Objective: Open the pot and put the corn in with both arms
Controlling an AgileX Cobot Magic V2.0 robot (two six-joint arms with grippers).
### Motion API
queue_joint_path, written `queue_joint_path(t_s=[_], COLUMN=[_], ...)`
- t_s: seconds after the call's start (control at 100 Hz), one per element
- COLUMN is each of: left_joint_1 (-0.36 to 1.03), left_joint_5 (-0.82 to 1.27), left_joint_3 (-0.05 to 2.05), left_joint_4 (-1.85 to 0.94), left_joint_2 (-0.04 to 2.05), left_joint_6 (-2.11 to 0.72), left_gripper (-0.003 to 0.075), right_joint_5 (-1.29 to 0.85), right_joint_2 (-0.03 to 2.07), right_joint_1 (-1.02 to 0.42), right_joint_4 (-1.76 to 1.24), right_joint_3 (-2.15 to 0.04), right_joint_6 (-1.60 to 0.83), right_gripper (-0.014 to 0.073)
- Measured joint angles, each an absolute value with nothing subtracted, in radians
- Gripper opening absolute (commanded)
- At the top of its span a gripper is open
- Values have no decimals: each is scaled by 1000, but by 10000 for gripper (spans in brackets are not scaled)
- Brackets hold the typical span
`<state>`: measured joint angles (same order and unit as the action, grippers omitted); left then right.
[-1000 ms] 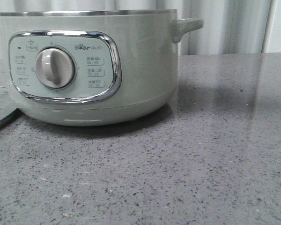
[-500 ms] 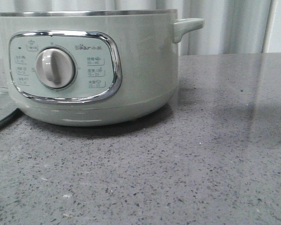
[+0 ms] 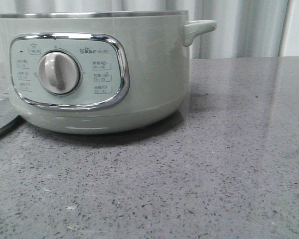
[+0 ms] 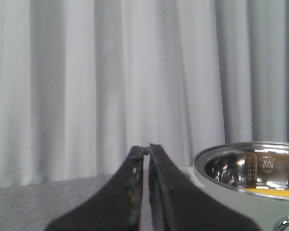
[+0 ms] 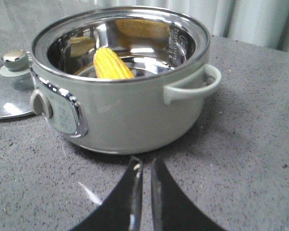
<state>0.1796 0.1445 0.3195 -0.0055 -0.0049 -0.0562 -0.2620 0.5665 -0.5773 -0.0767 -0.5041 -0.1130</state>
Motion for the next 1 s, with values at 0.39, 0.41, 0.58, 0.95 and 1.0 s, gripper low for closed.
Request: queue_joint_path(t_s=[0.39, 0.41, 0.58, 0.95, 1.0], left_joint_1=[180, 180, 180, 180, 180], left_joint_5=[185, 187, 186, 186, 183], left_joint_3=[248, 246, 244, 244, 242], left_joint_4=[-9, -9, -9, -9, -12], left_joint_2=[-5, -5, -5, -5, -5], left_joint_6=[-56, -56, -56, -56, -56], left_gripper=[-20, -20, -20, -20, -20], right_joint_5=[-221, -221, -221, -221, -221], right_joint_2=[155, 140, 87, 86, 86], right_joint_1=[-577, -577, -577, -577, -577], right_joint_4=[-77, -77, -77, -77, -77], right_joint_3=[-247, -246, -246, -245, -245], right_joint_6=[-115, -115, -115, -115, -115], right_gripper=[-48, -48, -48, -48, -48])
